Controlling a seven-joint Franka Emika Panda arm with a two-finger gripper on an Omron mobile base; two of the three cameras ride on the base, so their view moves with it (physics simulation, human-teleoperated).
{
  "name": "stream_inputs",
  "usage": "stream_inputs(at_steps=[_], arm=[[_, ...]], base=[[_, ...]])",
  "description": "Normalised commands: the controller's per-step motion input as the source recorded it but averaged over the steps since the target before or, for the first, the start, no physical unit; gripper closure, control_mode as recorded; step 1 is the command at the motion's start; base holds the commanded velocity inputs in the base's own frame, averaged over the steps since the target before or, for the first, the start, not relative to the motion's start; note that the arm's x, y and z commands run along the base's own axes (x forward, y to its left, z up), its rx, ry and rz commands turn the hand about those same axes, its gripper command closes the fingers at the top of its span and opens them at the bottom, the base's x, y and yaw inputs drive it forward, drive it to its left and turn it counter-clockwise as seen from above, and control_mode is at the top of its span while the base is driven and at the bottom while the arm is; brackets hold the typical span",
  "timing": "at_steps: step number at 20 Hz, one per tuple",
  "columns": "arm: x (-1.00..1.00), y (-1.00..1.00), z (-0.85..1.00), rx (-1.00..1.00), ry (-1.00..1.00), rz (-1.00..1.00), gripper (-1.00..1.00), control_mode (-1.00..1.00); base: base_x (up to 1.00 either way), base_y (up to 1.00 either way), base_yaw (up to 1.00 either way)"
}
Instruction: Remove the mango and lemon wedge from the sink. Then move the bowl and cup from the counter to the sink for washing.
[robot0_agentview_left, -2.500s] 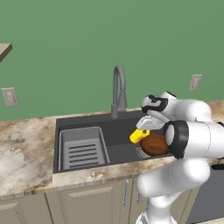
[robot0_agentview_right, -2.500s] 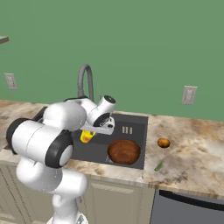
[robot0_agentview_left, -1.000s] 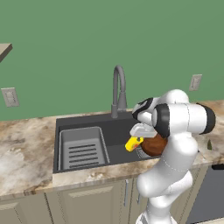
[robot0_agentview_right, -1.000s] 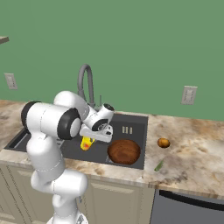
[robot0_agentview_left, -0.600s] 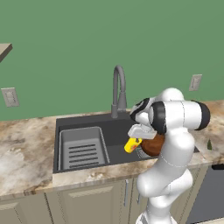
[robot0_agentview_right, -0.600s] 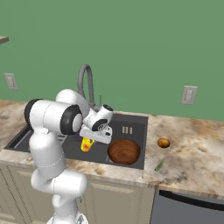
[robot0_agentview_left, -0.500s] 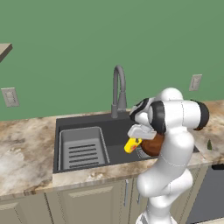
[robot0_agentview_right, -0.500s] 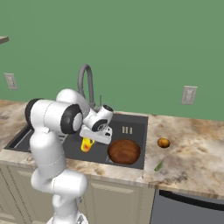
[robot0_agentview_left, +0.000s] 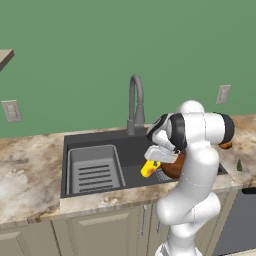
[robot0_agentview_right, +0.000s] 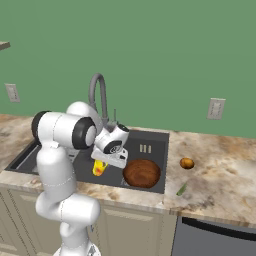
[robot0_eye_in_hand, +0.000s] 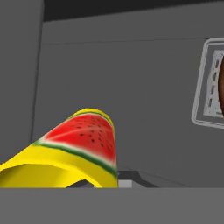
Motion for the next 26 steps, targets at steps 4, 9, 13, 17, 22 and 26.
stream_inputs(at_steps=[4,9,13,17,22,26], arm=[[0.0,0.09,-0.17,0.0,0.0,-0.08,1.0,-1.0],[0.0,0.08,-0.18,-0.04,0.0,-0.06,1.0,-1.0],[0.0,0.07,-0.18,-0.09,0.0,-0.06,1.0,-1.0],[0.0,0.07,-0.17,-0.08,0.0,-0.06,1.0,-1.0],[0.0,0.04,-0.18,-0.02,0.0,-0.04,1.0,-1.0],[0.0,0.01,-0.2,0.0,0.0,-0.02,1.0,-1.0]], base=[[0.0,0.0,0.0],[0.0,0.0,0.0],[0.0,0.0,0.0],[0.0,0.0,0.0],[0.0,0.0,0.0],[0.0,0.0,0.0]])
